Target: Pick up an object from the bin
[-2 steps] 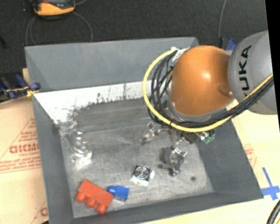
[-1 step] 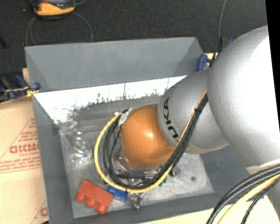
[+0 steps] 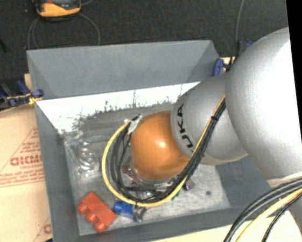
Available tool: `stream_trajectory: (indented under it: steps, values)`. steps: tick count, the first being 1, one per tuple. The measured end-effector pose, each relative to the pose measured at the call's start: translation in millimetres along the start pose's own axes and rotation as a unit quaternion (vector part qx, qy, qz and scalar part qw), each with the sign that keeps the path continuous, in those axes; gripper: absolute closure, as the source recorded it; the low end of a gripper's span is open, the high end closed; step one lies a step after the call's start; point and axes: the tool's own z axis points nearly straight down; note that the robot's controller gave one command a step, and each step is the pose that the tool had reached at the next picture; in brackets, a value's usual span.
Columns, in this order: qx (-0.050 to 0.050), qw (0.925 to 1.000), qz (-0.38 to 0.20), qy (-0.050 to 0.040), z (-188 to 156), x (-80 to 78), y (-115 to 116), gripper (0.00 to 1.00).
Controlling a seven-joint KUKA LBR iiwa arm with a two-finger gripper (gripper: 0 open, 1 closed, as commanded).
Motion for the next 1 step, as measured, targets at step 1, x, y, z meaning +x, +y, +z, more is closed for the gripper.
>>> stream_trajectory:
  steps: [1]
  values:
    - [-0.001,1.0,0.001,0.0042,-147.8,-11.6,-9.9,1.0]
